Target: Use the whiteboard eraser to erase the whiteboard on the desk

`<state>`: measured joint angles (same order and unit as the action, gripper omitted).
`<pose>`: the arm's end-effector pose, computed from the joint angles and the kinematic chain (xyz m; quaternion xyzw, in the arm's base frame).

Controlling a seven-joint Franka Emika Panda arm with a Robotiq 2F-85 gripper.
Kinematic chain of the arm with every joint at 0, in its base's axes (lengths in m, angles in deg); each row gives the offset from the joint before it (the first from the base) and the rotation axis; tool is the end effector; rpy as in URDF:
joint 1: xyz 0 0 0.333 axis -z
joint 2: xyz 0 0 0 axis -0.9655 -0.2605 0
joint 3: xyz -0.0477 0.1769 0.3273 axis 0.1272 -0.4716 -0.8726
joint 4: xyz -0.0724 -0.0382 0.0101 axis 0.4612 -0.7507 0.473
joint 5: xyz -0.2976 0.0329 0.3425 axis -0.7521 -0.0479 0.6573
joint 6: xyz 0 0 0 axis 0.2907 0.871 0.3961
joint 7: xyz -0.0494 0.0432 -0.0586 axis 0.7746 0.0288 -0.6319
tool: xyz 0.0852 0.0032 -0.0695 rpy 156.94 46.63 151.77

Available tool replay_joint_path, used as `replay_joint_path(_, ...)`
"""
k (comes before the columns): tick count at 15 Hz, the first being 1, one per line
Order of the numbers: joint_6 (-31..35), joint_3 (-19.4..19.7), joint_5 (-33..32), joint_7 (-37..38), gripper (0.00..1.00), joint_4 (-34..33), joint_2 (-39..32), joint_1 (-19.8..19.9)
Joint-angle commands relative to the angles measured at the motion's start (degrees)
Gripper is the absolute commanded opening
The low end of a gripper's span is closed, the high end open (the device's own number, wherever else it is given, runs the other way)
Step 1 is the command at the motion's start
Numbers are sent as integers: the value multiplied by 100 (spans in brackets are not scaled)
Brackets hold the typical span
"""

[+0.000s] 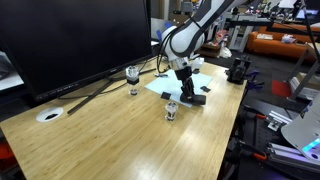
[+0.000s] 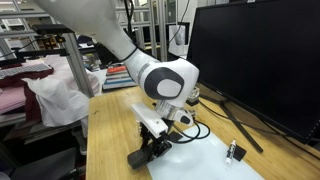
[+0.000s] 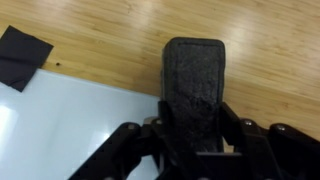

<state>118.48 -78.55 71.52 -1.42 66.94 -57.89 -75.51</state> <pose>0.5971 0.0393 0.1633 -0.9598 -0.1250 0.2485 0.0371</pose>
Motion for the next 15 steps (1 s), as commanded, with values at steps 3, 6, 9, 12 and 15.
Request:
replay_joint_path(3, -15, -126, -413, -695, 26, 118, 270, 24)
replay_joint_path(6, -29, -240, -539, -1196, 26, 132, 381, 25)
replay_joint_path(9, -68, -355, -656, -1716, 77, 118, 439, 30)
replay_joint_path(12, -181, -433, -859, -2285, 95, 83, 445, 33)
replay_joint_path(15, -74, -414, -793, -2334, 100, -4, 309, -1)
